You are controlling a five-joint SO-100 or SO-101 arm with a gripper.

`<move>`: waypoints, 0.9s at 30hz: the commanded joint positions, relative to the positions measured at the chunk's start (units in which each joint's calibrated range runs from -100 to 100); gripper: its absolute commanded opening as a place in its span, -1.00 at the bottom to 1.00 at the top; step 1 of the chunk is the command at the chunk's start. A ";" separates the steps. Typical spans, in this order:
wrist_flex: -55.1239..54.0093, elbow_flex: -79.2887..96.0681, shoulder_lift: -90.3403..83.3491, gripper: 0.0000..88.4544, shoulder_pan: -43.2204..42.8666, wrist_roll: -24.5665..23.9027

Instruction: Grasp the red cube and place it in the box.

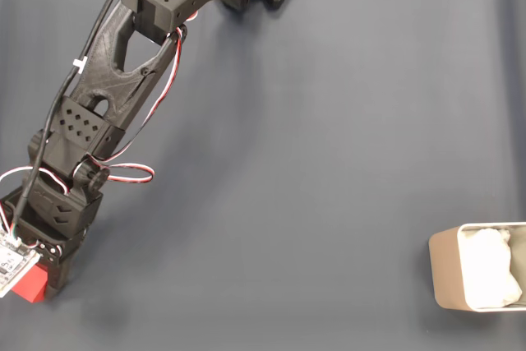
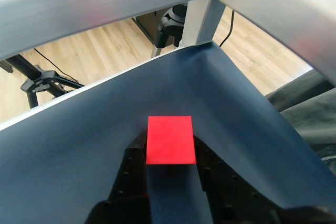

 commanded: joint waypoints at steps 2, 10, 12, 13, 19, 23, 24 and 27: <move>0.75 3.54 -10.66 -0.94 -1.54 0.73; 1.90 15.77 -24.69 -0.97 -6.08 0.59; 1.90 18.32 -28.16 -0.97 -7.50 0.39; 1.90 19.69 -30.15 -0.97 -8.43 0.29; 2.31 30.18 -43.58 -0.98 -15.25 0.34; 2.39 35.56 -50.08 -0.98 -20.07 0.49; 2.47 36.57 -51.47 -0.98 -21.42 0.68; 3.13 40.04 -55.72 -1.00 -25.33 0.93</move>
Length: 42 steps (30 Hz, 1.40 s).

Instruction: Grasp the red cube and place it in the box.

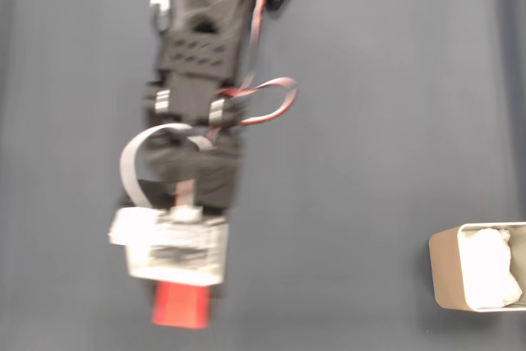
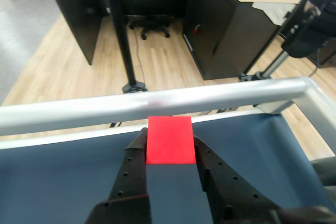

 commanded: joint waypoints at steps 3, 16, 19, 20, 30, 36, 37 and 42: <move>0.58 5.98 -12.63 -1.00 -8.11 0.93; 1.90 11.19 -19.39 -1.00 -21.60 1.66; 1.90 11.19 -19.31 -1.00 -24.37 2.05; 1.90 11.00 -19.05 -1.00 -25.30 2.20; 1.81 7.72 -14.37 -1.00 -31.90 2.88; 1.81 3.25 -9.43 -1.00 -33.68 3.27; 1.81 2.33 -8.56 -1.00 -33.96 3.27; 1.81 -2.23 -3.71 -1.00 -35.03 3.32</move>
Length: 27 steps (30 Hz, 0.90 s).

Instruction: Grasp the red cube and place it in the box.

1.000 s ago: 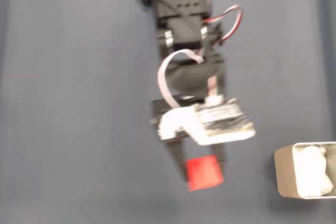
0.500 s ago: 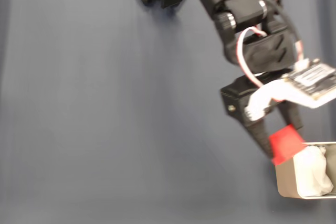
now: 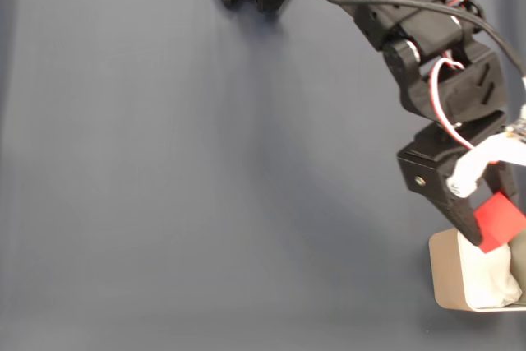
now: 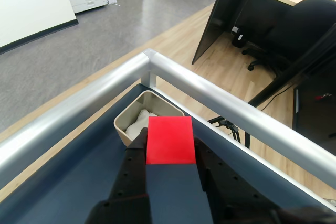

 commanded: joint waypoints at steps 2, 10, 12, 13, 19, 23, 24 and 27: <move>0.06 -7.21 3.24 -1.00 -1.04 0.15; -0.10 -15.97 11.73 -1.00 -2.32 -0.44; -0.18 -17.34 13.11 -1.00 -2.53 -0.39; -0.27 -17.98 13.81 -1.00 -2.60 -0.39; -1.09 -19.71 16.84 -1.00 -2.75 -0.68; -1.99 -20.08 18.57 -1.00 -2.60 -1.03; -2.32 -20.08 18.83 -1.00 -2.60 -1.17; -2.97 -20.08 19.53 -1.00 -2.32 -1.66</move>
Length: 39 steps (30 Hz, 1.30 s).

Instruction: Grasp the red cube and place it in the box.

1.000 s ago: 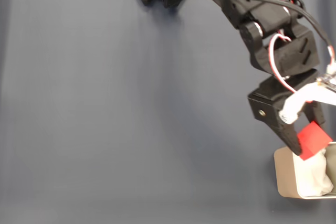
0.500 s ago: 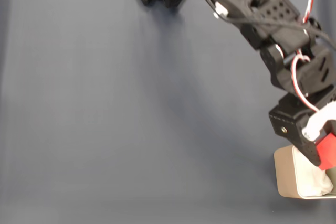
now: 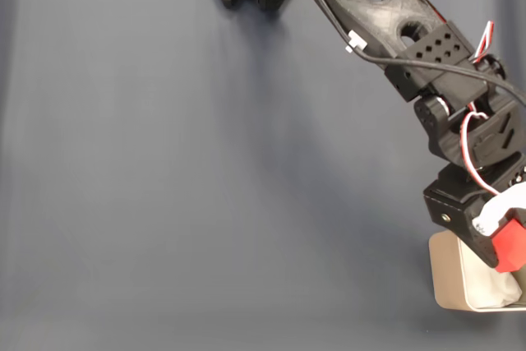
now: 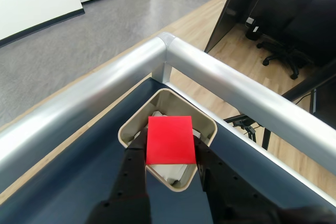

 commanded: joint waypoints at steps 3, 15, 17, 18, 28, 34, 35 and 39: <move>-2.03 -3.90 0.16 -1.00 0.19 -1.37; -2.61 -6.09 2.07 -1.00 1.11 -2.05; -2.61 -6.91 2.59 -1.00 1.25 -2.15; -2.61 -7.09 2.76 -1.00 1.33 -2.25; -2.61 -7.18 3.19 -1.00 1.89 -2.74; -2.61 -7.18 3.11 -1.00 1.89 -2.69; -2.61 -7.18 3.11 -1.00 1.89 -2.64; -2.61 -7.18 2.93 -1.00 1.89 -2.74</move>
